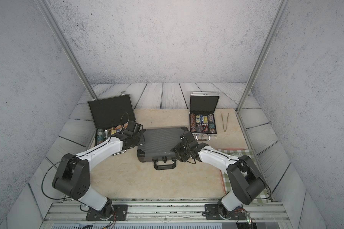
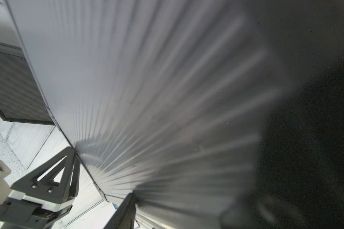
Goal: Close the poker set cases
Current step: Move the poker set case to the center of the board.
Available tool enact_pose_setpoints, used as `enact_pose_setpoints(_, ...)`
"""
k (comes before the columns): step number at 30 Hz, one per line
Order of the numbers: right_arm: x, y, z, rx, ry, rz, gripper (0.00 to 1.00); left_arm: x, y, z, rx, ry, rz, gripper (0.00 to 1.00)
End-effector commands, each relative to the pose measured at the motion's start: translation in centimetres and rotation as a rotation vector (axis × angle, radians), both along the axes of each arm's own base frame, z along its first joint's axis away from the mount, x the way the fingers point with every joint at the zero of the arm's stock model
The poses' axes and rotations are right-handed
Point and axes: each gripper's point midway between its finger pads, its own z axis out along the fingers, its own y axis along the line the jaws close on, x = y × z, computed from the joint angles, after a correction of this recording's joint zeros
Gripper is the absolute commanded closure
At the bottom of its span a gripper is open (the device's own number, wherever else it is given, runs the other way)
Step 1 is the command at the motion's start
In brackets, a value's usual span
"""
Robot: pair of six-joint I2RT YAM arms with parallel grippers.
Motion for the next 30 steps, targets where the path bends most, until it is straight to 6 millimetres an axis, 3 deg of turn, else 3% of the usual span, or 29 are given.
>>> enact_pose_setpoints(1,7.2,-4.7,-4.5,-0.263,-0.197,-0.151,0.59,-2.2,-4.0,-3.3,-0.097,0.143,-0.140,0.67)
enact_pose_setpoints(4,7.5,-4.9,-4.6,-0.271,-0.196,-0.146,0.60,-1.8,-4.1,-2.4,-0.097,0.127,-0.141,0.67)
enact_pose_setpoints(9,7.3,-5.0,-4.1,-0.268,-0.211,-0.125,0.61,-2.7,-3.6,0.5,-0.078,0.086,-0.181,0.56)
enact_pose_setpoints(12,6.9,-4.7,-4.2,-0.249,-0.202,-0.104,0.57,-3.9,-2.8,1.4,-0.043,0.093,-0.203,0.48)
enact_pose_setpoints(18,5.7,-4.5,-3.5,-0.225,-0.215,-0.053,0.46,-7.0,-2.2,2.6,0.013,0.101,-0.303,0.47)
enact_pose_setpoints(25,5.1,-4.9,2.0,-0.287,-0.356,0.094,0.35,-11.2,-4.9,3.9,0.128,0.112,-0.469,0.48)
enact_pose_setpoints(30,5.2,-6.8,5.3,-0.350,-0.443,0.137,0.33,-11.6,-6.5,1.4,0.095,0.167,-0.475,0.58)
